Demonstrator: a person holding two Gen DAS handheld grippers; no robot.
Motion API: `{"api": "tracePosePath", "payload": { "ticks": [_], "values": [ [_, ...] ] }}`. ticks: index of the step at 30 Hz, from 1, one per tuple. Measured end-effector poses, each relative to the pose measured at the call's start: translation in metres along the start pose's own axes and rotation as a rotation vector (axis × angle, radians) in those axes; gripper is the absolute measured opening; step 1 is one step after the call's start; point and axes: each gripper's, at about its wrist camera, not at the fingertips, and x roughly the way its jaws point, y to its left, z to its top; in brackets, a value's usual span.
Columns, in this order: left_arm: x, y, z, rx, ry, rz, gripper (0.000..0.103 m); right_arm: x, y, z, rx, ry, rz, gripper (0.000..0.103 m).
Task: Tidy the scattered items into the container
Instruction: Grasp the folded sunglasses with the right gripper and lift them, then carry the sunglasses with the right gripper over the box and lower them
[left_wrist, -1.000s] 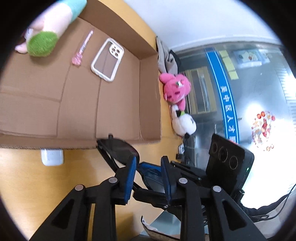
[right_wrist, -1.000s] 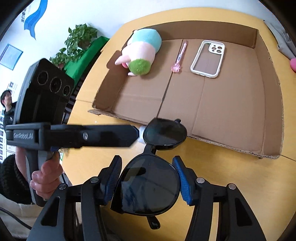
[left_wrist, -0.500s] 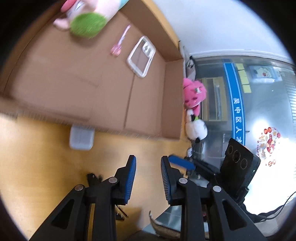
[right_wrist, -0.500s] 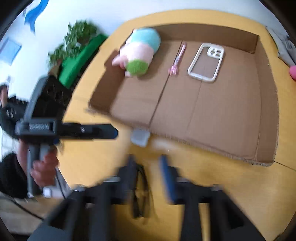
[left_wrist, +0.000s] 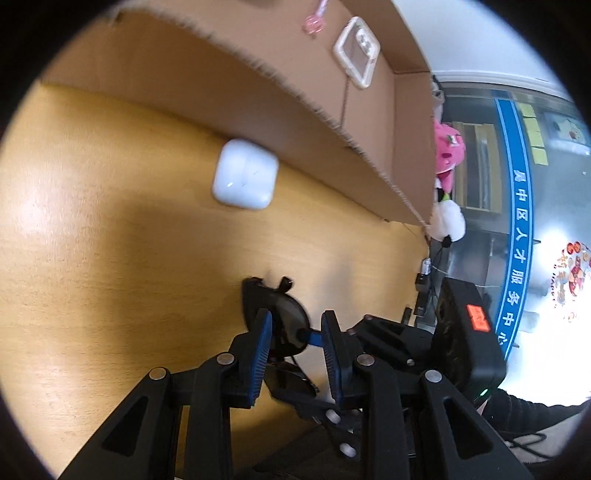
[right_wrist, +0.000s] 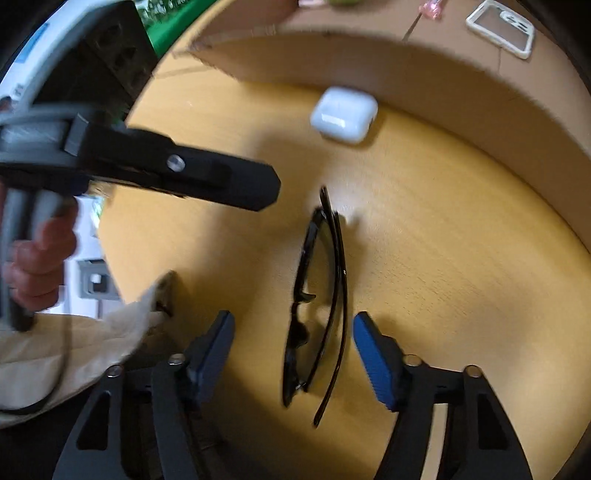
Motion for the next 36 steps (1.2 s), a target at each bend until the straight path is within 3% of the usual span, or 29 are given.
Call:
{"api": "tracePosePath", "payload": {
  "ticks": [1,2,7,8,9,10,15,20,24,28,32,33,36],
  "values": [
    [0.001,0.001,0.0,-0.004,0.003,0.003,0.025,0.005,0.001,0.0,-0.01,0.012,-0.015,0.044],
    [0.001,0.002,-0.001,-0.01,0.004,0.006,0.025,0.009,0.001,0.0,-0.015,0.021,-0.024,0.037],
    [0.0,0.008,-0.004,-0.028,0.002,0.004,0.025,0.01,-0.01,-0.006,0.027,0.006,0.016,0.031],
    [-0.001,0.01,-0.004,-0.032,0.0,0.005,0.025,0.008,-0.015,-0.006,0.049,-0.003,0.047,0.028],
    [-0.001,0.011,-0.005,-0.034,-0.002,0.004,0.025,0.005,-0.02,-0.008,0.069,-0.017,0.081,0.016],
    [-0.002,0.011,-0.005,-0.034,-0.003,0.001,0.025,0.001,-0.025,-0.01,0.086,-0.033,0.098,0.013],
    [-0.001,0.007,-0.005,-0.019,-0.002,-0.019,0.025,-0.01,-0.054,-0.023,0.164,-0.08,0.177,0.013],
    [0.009,-0.012,-0.001,0.057,0.033,-0.087,0.025,-0.037,-0.065,-0.028,0.182,-0.18,0.284,0.013],
    [0.008,-0.026,0.008,0.074,0.004,-0.195,0.046,-0.063,-0.063,-0.025,0.159,-0.25,0.365,0.014],
    [-0.004,-0.041,0.015,0.133,-0.024,-0.328,0.046,-0.083,-0.064,-0.03,0.144,-0.301,0.428,0.013],
    [-0.011,-0.057,0.019,0.18,0.003,-0.441,0.046,-0.099,-0.067,-0.039,0.141,-0.345,0.518,0.014],
    [-0.012,-0.064,0.02,0.195,0.013,-0.475,0.055,-0.103,-0.068,-0.04,0.133,-0.355,0.558,0.014],
    [-0.014,-0.089,0.024,0.257,0.02,-0.512,0.058,-0.109,-0.055,-0.039,0.091,-0.366,0.614,0.013]
  ]
}}
